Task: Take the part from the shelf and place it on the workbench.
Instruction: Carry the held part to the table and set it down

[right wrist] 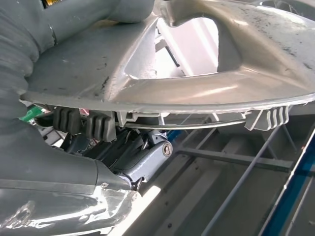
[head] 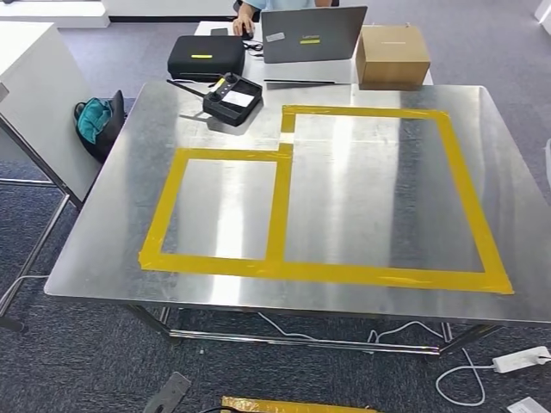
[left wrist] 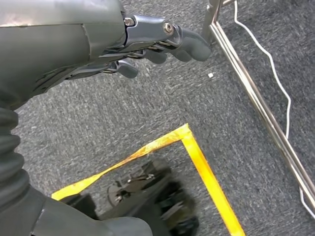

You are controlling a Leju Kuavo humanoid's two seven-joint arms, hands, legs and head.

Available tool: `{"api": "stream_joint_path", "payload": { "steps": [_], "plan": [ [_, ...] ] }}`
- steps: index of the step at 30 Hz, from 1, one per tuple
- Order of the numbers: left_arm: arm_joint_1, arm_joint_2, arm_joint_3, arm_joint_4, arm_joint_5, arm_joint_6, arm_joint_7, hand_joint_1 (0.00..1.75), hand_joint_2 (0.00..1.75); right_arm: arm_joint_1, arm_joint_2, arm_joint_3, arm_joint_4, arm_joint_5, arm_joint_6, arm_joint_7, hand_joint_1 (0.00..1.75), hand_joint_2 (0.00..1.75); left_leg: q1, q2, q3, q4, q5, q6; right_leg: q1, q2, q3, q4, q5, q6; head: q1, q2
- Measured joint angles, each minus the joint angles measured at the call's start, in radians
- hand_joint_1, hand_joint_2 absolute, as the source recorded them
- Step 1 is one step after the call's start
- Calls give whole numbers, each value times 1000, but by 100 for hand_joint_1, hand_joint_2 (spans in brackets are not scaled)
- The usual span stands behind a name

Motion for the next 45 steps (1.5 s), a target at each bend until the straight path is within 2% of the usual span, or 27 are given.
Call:
{"api": "stream_joint_path", "payload": {
  "steps": [1, 2, 5, 6, 7, 9, 10, 11, 12, 13, 14, 16, 17, 20, 21, 23, 25, 26, 27, 28, 30, 31, 32, 33, 36, 41, 45],
  "plan": [
    [-1, 0, 0, 0, 0, 0, 0, 0, 175, 0, 0, 0, 0, 1, 0, 0, 169, 175, 0, 2, 25, -50, 14, 3, 2, 0, 1, 1, -2, 6, 0, 0],
    [-2, -1, 0, 0, 0, 0, 0, 0, 175, 0, 0, 0, 0, 1, 0, 1, 169, 175, -1, 4, 37, -77, 17, 7, 3, 0, 1, 0, -4, 12, 0, 0],
    [-1, 0, 0, 0, -1, 2, 2, 0, 175, 1, 0, 0, 0, 3, 0, 1, 169, 175, -2, 0, 41, -89, 16, 27, 2, -1, 4, -4, -7, 30, 1, 0],
    [-1, 0, 1, 0, -2, 2, 3, 0, 175, 2, 0, 0, 0, 3, 0, 2, 169, 175, -1, 0, 43, -91, 16, 35, 1, -1, -3, 12, -19, 35, 3, 0],
    [-2, -1, 1, 0, -2, 3, 3, 0, 175, 2, 0, 0, 0, 3, 0, 2, 169, 175, 0, -1, 45, -94, 17, 41, 1, -1, -21, 49, -41, 38, 6, 0],
    [-1, -1, 1, 0, -3, 5, 4, 0, 175, 2, 0, 0, 0, 4, 0, 2, 169, 175, -1, -2, 47, -94, 15, 49, 1, -1, -85, 177, -103, 42, 12, 0],
    [-1, -1, 1, 0, -3, 5, 4, 0, 175, 2, 0, 1, 0, 4, 0, 2, 169, 175, -2, -2, 47, -94, 14, 51, 1, -1, -117, 239, -125, 43, 14, 0],
    [-1, -1, 2, 0, -3, 5, 5, 0, 175, 2, 0, 1, 1, 5, 0, 2, 169, 175, -3, -4, 48, -94, 14, 52, 1, -1, -138, 275, -130, 43, 14, 0],
    [0, -1, 2, 0, -3, 5, 6, 0, 175, 2, 0, 1, 1, 6, 0, 2, 169, 175, -4, -6, 50, -94, 13, 53, 1, -1, -139, 272, -115, 42, 14, 0],
    [0, -1, 2, 0, -3, 5, 6, 0, 175, 2, 0, 1, 2, 6, 0, 3, 169, 175, -4, -10, 52, -94, 12, 52, 1, 0, -121, 231, -84, 41, 14, 0],
    [0, -1, 2, 0, -3, 5, 6, 0, 175, 2, 0, 1, 2, 6, 0, 3, 169, 175, -4, -14, 55, -93, 10, 50, 1, 2, -88, 161, -45, 38, 14, 0],
    [-1, -2, 3, 0, -3, 5, 6, 0, 175, 2, 0, 1, 2, 7, 0, 4, 169, 175, -8, -20, 58, -91, 6, 43, 1, 12, -27, 39, 0, 33, 13, 0],
    [-1, -1, 3, 0, -3, 6, 6, 0, 175, 2, 0, 1, 3, 7, 0, 3, 169, 175, -9, -23, 58, -90, 6, 38, 1, 16, -12, 9, 6, 30, 13, 0],
    [0, -1, 3, 0, -3, 6, 6, 0, 175, 3, 0, 1, 3, 6, 0, 3, 169, 175, -7, -26, 54, -91, 8, 22, 3, 14, -8, -1, 7, 15, 12, 0],
    [0, -1, 3, 0, -3, 7, 6, 0, 175, 2, 0, 1, 3, 6, 0, 3, 169, 175, -6, -24, 50, -82, 1, 16, 2, 12, -7, -3, 9, 9, 11, 0],
    [-1, 0, 4, 0, -3, 8, 6, 0, 175, 2, 0, 0, 3, 1, 0, 4, 169, 175, -4, -15, 16, -8, -44, 4, -1, 5, -5, -6, 11, 0, 6, 0],
    [-1, 0, 4, 0, -3, 10, 6, 0, 175, 3, 0, 0, 6, -11, 0, 8, 169, 175, -2, -10, -50, 124, -104, -3, -1, -2, -5, -6, 10, -5, 3, 0],
    [0, 0, 4, 0, -3, 10, 6, 0, 175, 5, 0, 0, 9, -20, 0, 13, 169, 175, -1, -10, -75, 173, -118, -5, -1, -4, -5, -6, 9, -6, 3, 0],
    [1, 0, 4, 0, -3, 10, 6, 0, 175, 7, 0, 0, 14, -29, 0, 22, 169, 175, 0, -9, -84, 189, -112, -5, -2, -6, -4, -6, 8, -6, 3, 0],
    [2, 0, 5, 0, -3, 10, 6, 0, 175, 11, 0, 0, 20, -39, 0, 34, 169, 175, 0, -9, -75, 165, -88, -5, -2, -7, -3, -6, 8, -5, 3, 0],
    [3, 1, 5, 0, -3, 11, 6, 0, 175, 26, 0, 0, 38, -64, 0, 67, 169, 175, 2, -5, -12, 39, -20, -3, -2, -7, 2, -6, 5, 0, 3, 0],
    [2, 1, 5, 0, -3, 11, 6, 0, 175, 36, 0, 0, 49, -80, 0, 88, 169, 175, 2, -4, 19, -23, 1, -1, -1, -7, 2, -4, 2, 5, 2, 0],
    [2, 0, 5, 0, -4, 11, 6, 0, 175, 47, 0, -1, 61, -98, 0, 107, 169, 175, 3, -3, 40, -67, 13, 1, 2, -7, 2, -3, -1, 8, 3, 0],
    [3, 0, 6, 0, -7, 11, 7, 0, 175, 56, 0, -4, 76, -115, 0, 124, 169, 175, 3, -3, 50, -88, 13, 3, 5, -6, -1, -2, -4, 5, 3, 0],
    [6, 0, 8, 0, -16, 8, 10, 0, 175, 78, 1, -29, 127, -157, 0, 144, 169, 175, 1, -4, 53, -95, 11, 8, 7, -7, -3, -8, -7, -15, 5, 0],
    [7, 0, 10, 0, -24, -1, 13, 0, 175, 77, 1, -77, 181, -196, 31, 132, 169, 175, -2, -4, 53, -94, 9, 19, 5, -6, 6, -26, 6, 15, 5, 0],
    [6, 1, 10, 0, -39, -6, 19, 0, 175, 10, 1, -191, 218, -266, 184, 57, 169, 175, -3, -3, 53, -94, 10, 26, 4, -4, 15, -30, 10, 26, 5, 0]
  ]
}}
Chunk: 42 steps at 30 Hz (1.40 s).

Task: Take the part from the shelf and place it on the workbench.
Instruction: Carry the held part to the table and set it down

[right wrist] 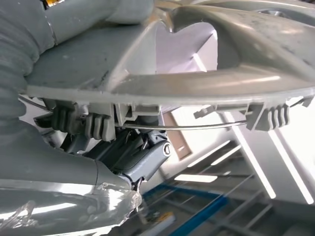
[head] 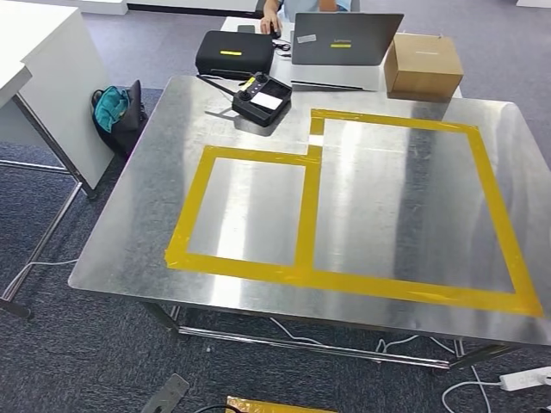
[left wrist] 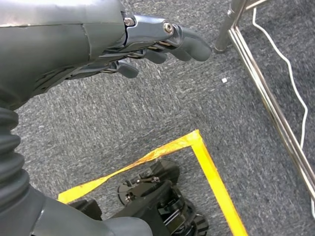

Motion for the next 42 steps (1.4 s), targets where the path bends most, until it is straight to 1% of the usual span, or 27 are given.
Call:
{"api": "stream_joint_path", "payload": {
  "steps": [3, 5, 7, 11, 15, 17, 20, 24, 26, 28, 29, 30, 31, 33, 35, 36, 37, 39, 41, 42],
  "plan": [
    [-3, 0, 0, 0, -7, -3, 6, 0, 175, -71, 0, -123, 25, -32, 94, -57, 169, 175, 0, 0, 0, 0, 1, 2, 0, 0, -2, 0, 0, 3, 0, 0],
    [-5, 1, 0, 0, -12, -7, 8, 0, 175, -113, 0, -190, 40, -30, 138, -84, 169, 175, 0, 0, 1, 0, 1, 2, 0, -1, -5, 0, -1, 5, 0, 0],
    [-6, 1, 0, 0, -16, -12, 10, 0, 175, -168, 0, -264, 53, -18, 201, -131, 169, 175, 0, 1, 1, 0, 1, 2, 0, 0, -7, 0, -1, 6, 0, 0],
    [-10, -1, -2, 0, -23, -14, 15, 0, 175, -276, 0, -417, 68, 23, 316, -229, 169, 175, 1, 0, 1, 0, 3, 2, 1, 0, -9, 1, 0, 7, 0, 0],
    [-12, -2, -7, 0, -34, -19, 26, 0, 175, -374, 0, -525, 71, 105, 409, -303, 169, 175, 1, 0, 0, 0, 6, 2, 1, 0, 0, 2, 2, 6, 0, 0],
    [-14, -2, -12, 0, -39, -24, 29, 0, 175, -413, -1, -553, 73, 157, 432, -325, 169, 175, 1, 0, 0, 0, 6, 2, 1, 0, 0, 2, 3, 6, 0, 0],
    [-20, -3, -16, 0, -42, -29, 30, 0, 175, -454, -5, -566, 81, 203, 441, -333, 169, 175, 1, 0, 0, 0, 6, 2, 1, -1, 0, 2, 3, 6, 0, 0],
    [-22, -4, -17, 0, -46, -30, 31, 0, 175, -477, -8, -574, 89, 215, 444, -335, 169, 175, 1, 0, 0, 0, 6, 2, 1, -1, 0, 2, 3, 6, 0, 0],
    [-22, -5, -18, 0, -48, -31, 31, 0, 175, -479, -10, -570, 92, 244, 446, -340, 169, 175, 1, 0, 0, 0, 6, 2, 1, -1, 0, 2, 3, 6, 0, 0],
    [-23, -5, -21, 0, -51, -34, 33, 0, 175, -471, -18, -540, 95, 293, 441, -325, 169, 175, 1, 0, 0, 0, 6, 2, 1, -1, 0, 2, 3, 6, 0, 0],
    [-25, -6, -23, 0, -54, -35, 34, 0, 175, -460, -27, -509, 98, 319, 432, -297, 169, 175, 1, 0, 0, 0, 6, 2, 1, -1, 0, 3, 3, 6, 0, 0],
    [-26, -6, -25, 0, -56, -38, 37, 0, 175, -444, -41, -466, 102, 342, 420, -255, 169, 175, 1, 0, -1, 0, 6, 2, 1, -1, 0, 3, 3, 6, 0, 0],
    [-28, -6, -28, 0, -59, -40, 41, 0, 175, -423, -64, -409, 106, 366, 404, -193, 169, 175, 1, 0, -1, 0, 7, 2, 1, -1, 0, 3, 3, 6, 0, 0],
    [-32, -6, -36, 0, -66, -47, 48, 0, 175, -379, -138, -258, 124, 408, 377, -36, 169, 175, 1, 0, -1, 0, 7, 2, 1, 0, 0, 3, 3, 6, 0, 0],
    [-36, -7, -43, 0, -71, -51, 51, 0, 175, -352, -234, -94, 153, 436, 365, 114, 169, 175, 0, 1, -1, 0, 7, 3, 0, 2, -1, 3, 5, 7, 0, 0],
    [-39, -7, -46, 0, -72, -52, 53, 0, 175, -347, -283, -18, 170, 443, 363, 173, 169, 175, 0, 1, -1, 0, 7, 3, 0, 2, -1, 3, 5, 7, 0, 0],
    [-41, -8, -48, 0, -74, -53, 54, 0, 175, -345, -332, 54, 187, 447, 363, 219, 169, 175, 0, 2, -1, 0, 7, 3, 0, 2, -1, 2, 6, 8, 0, 0],
    [-45, -8, -54, 0, -77, -53, 59, 0, 175, -352, -425, 189, 222, 452, 363, 281, 169, 175, 0, 2, -1, 0, 8, 4, 0, 2, -1, 2, 6, 8, 0, 0],
    [-47, -8, -61, 0, -80, -53, 62, 0, 175, -365, -496, 303, 251, 456, 363, 309, 169, 175, 0, 1, -1, 0, 9, 5, 0, 1, -1, 2, 7, 8, 0, 0],
    [-47, -8, -64, 0, -80, -53, 63, 0, 175, -371, -523, 350, 264, 457, 364, 318, 169, 175, 0, 1, -1, 0, 10, 5, 0, 1, -1, 2, 7, 8, 0, 0]
  ]
}}
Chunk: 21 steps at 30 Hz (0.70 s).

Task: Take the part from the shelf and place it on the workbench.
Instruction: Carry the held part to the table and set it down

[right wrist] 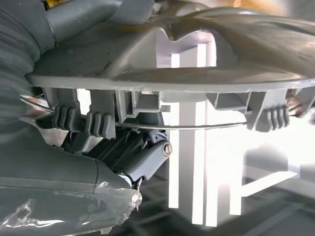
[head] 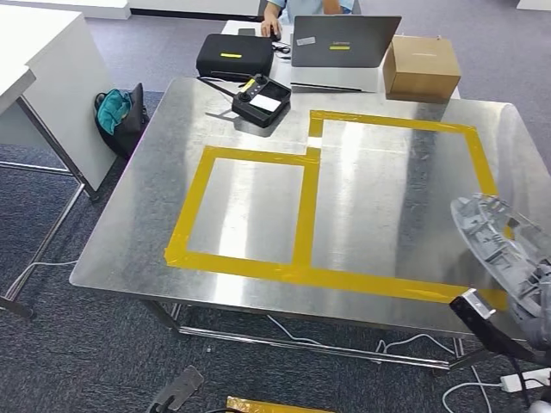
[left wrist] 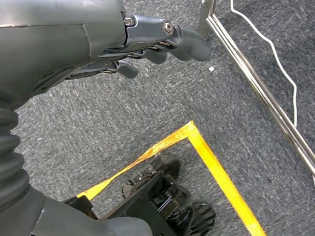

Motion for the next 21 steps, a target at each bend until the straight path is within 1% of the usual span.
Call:
{"api": "stream_joint_path", "payload": {
  "steps": [3, 7, 11, 15, 21],
  "plan": [
    [0, 0, -5, 0, -2, 0, 1, 0, 175, -16, -60, 100, 28, 3, 0, 14, 169, 175, 0, -1, 0, 0, 1, -1, 0, -1, 0, 0, 0, 0, 0, 0],
    [0, 0, -9, 0, -7, -2, 4, 0, 175, -32, -111, 183, 53, 13, 0, 18, 169, 175, 0, 0, 0, 0, 1, -1, 0, 0, 0, 0, 0, 0, 0, 0],
    [-2, -1, -18, 0, -12, -7, 9, 0, 175, -64, -143, 274, 86, 46, 10, 15, 169, 175, 0, 0, 0, 0, 1, -1, 0, 1, 0, 0, 0, -1, 0, 0],
    [-5, -2, -26, 0, -12, -10, 16, 0, 175, -87, -174, 359, 114, 71, 46, 53, 169, 175, 0, -1, 0, 0, 1, -1, 0, -1, 0, 0, 0, -1, 0, 0],
    [-5, -2, -28, 0, -12, -10, 18, 0, 175, -87, -206, 404, 141, 67, 54, 87, 169, 175, 0, -1, 0, 0, 2, -1, 0, -1, -1, 0, 1, 0, 0, 0]
  ]
}}
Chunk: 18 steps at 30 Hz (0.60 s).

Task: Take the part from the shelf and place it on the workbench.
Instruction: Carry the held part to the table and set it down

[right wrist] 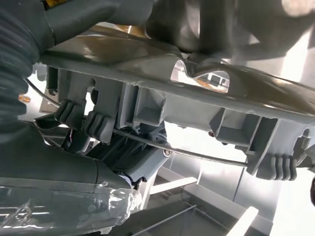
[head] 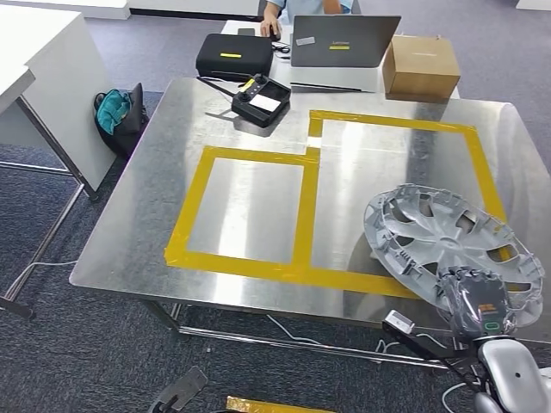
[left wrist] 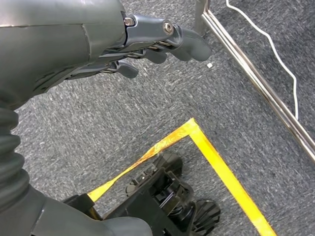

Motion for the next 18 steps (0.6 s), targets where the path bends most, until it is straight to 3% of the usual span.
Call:
{"api": "stream_joint_path", "payload": {
  "steps": [13, 18],
  "plan": [
    [1, 3, -3, 0, 3, 14, 5, 0, 175, 53, -22, -54, 32, -73, 15, 42, 169, 175, 0, 0, 0, 0, 0, 0, 0, 0, 0, 0, 0, 0, 0, 0],
    [2, 3, -6, 0, 3, 16, 10, 0, 175, 67, -22, -107, 59, -80, -20, 35, 169, 175, 0, 0, 0, 0, 0, 0, 0, 0, 0, 0, 1, 0, 0, 0]
  ]
}}
